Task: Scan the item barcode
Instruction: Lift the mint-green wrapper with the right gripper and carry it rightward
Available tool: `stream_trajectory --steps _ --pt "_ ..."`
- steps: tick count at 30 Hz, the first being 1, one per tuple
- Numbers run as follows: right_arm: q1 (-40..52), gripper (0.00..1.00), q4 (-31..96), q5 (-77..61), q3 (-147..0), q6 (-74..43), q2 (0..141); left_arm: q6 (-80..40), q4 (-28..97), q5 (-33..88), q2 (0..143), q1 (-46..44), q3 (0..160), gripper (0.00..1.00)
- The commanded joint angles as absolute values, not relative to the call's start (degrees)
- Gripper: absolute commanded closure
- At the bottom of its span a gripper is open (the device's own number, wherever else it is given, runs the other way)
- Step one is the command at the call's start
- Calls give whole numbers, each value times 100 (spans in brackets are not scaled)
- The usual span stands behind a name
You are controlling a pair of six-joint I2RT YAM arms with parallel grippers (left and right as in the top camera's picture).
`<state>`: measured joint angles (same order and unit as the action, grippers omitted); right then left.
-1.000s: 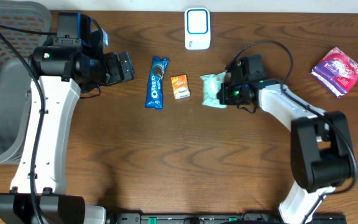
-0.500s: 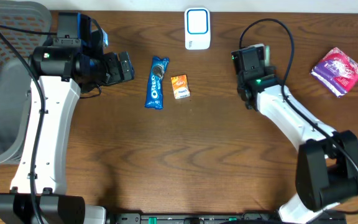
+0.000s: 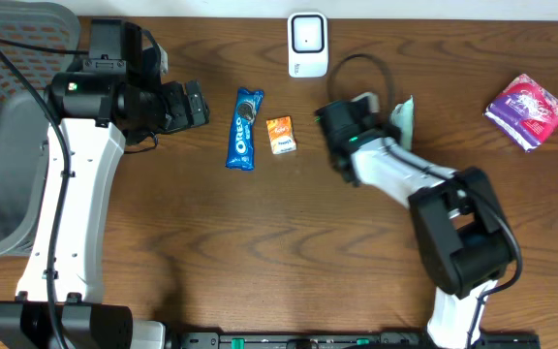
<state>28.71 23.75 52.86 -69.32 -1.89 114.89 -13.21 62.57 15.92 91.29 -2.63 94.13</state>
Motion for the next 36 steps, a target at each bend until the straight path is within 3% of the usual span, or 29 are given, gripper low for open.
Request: stream_trajectory --steps 1,10,20,36 --pt "3347 57 2344 5100 -6984 -169 11439 -1249 6257 1535 9142 -252 9397 2" --pt "3662 50 2805 4768 -7463 -738 11432 -1249 6257 1535 9142 -252 9397 2" --pt "2786 42 4077 4278 -8145 -961 11434 -1249 6257 1535 9142 -252 9397 2" --pt "1540 34 3649 2832 -7891 -458 11614 -1249 6257 1535 9142 -252 9397 2"
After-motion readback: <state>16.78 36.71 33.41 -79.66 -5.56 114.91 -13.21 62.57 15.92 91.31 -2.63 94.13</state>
